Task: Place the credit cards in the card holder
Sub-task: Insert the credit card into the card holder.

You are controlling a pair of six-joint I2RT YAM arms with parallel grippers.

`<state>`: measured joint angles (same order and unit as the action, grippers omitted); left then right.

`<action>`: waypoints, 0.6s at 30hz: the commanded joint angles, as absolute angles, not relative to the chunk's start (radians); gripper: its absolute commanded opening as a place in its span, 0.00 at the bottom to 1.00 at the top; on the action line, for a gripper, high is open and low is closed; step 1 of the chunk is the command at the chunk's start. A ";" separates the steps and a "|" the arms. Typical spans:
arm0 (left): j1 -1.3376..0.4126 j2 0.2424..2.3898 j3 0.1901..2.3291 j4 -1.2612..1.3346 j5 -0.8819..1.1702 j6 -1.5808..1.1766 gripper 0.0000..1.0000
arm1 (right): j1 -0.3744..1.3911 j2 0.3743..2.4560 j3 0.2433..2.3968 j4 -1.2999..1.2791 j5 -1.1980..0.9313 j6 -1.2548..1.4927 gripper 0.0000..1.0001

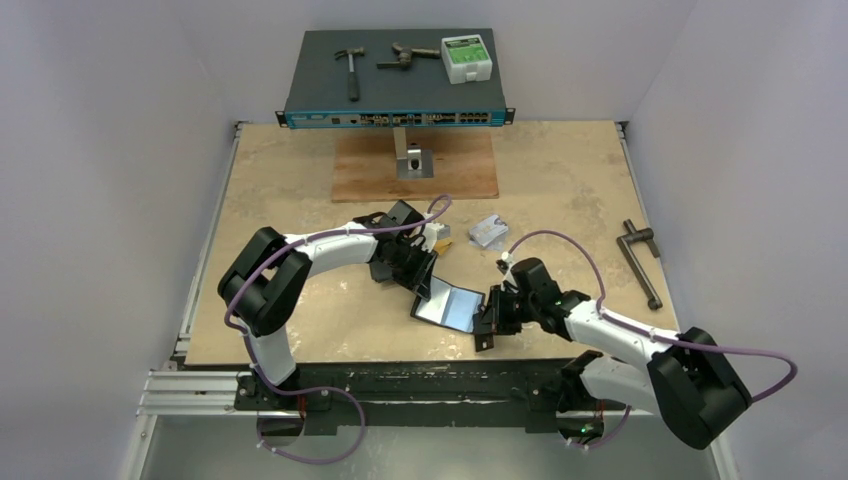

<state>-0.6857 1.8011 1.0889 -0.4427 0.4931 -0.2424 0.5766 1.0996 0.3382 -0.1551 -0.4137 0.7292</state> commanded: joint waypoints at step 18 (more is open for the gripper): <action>-0.684 1.782 1.124 -0.437 0.490 -0.225 0.19 | 0.576 1.137 0.327 -0.083 -0.451 0.714 0.00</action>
<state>-0.6857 1.8011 1.0889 -0.4427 0.4931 -0.2424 0.5766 1.1385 0.3340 -0.1158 -0.4229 0.7288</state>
